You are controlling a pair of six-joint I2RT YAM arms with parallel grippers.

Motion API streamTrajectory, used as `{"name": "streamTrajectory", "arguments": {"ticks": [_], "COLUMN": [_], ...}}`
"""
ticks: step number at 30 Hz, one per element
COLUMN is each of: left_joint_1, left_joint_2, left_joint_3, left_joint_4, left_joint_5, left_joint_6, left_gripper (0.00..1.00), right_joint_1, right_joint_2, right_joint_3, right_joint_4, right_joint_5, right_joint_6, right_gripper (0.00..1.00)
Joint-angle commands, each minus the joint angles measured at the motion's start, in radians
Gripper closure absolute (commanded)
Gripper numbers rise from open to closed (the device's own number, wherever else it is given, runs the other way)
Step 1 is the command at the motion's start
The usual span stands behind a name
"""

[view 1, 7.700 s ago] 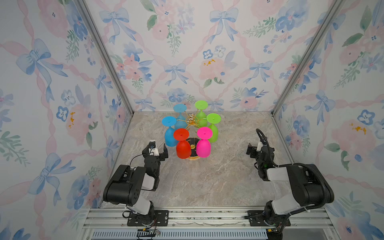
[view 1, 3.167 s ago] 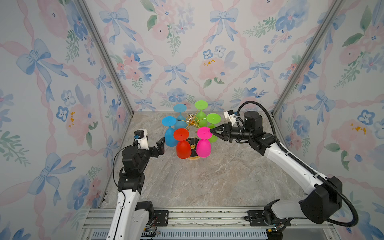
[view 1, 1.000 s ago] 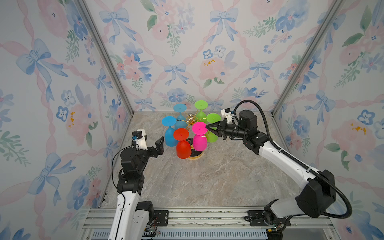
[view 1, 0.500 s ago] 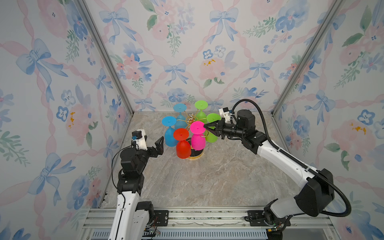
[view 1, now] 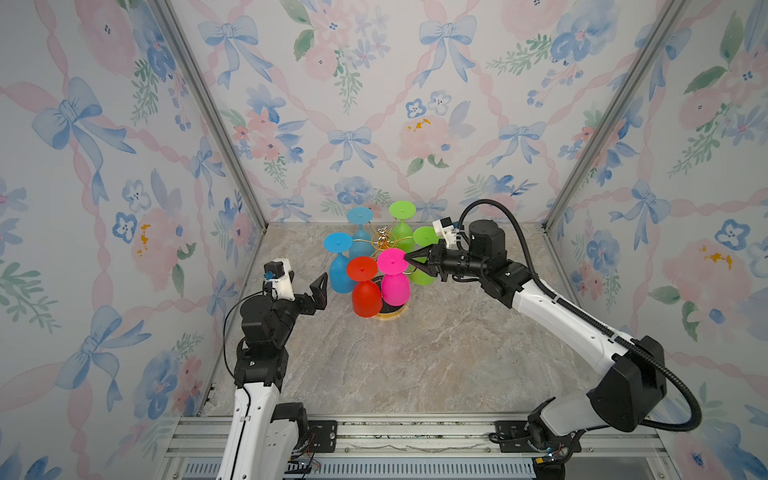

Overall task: Take the wine glass off the wine glass rack
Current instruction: 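Close the right gripper on the magenta glass's foot and ease it off the rack, then bring the left gripper to the magenta glass's foot beside the right gripper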

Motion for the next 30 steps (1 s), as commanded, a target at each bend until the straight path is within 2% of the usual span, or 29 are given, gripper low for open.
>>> {"name": "streamTrajectory", "arguments": {"ticks": [1,19,24,27,30], "left_joint_1": [0.009,0.01,0.009,0.009,0.009], "left_joint_2": [0.002,0.004,-0.028,-0.028,-0.041], "left_joint_3": [-0.014,-0.024,0.0,0.071,0.135], "left_joint_4": [0.03,0.008,-0.088,-0.218,-0.316], "left_joint_5": [0.018,0.033,0.037,0.013,0.047], "left_joint_6": [-0.018,-0.067,-0.112,-0.125,-0.124], "left_gripper": [0.02,0.02,0.03,0.04,0.04], "right_joint_1": [0.015,0.021,0.021,0.021,0.022], "right_joint_2": [-0.031,-0.152,-0.193,-0.213,-0.233], "right_joint_3": [0.034,0.022,0.015,0.004,-0.014], "right_joint_4": [-0.041,-0.226,-0.283,-0.31,-0.325], "right_joint_5": [-0.018,-0.016,-0.023,-0.031,-0.033], "right_joint_6": [-0.044,-0.214,-0.289,-0.318,-0.343], "right_gripper": [1.0,1.0,1.0,1.0,1.0]}}
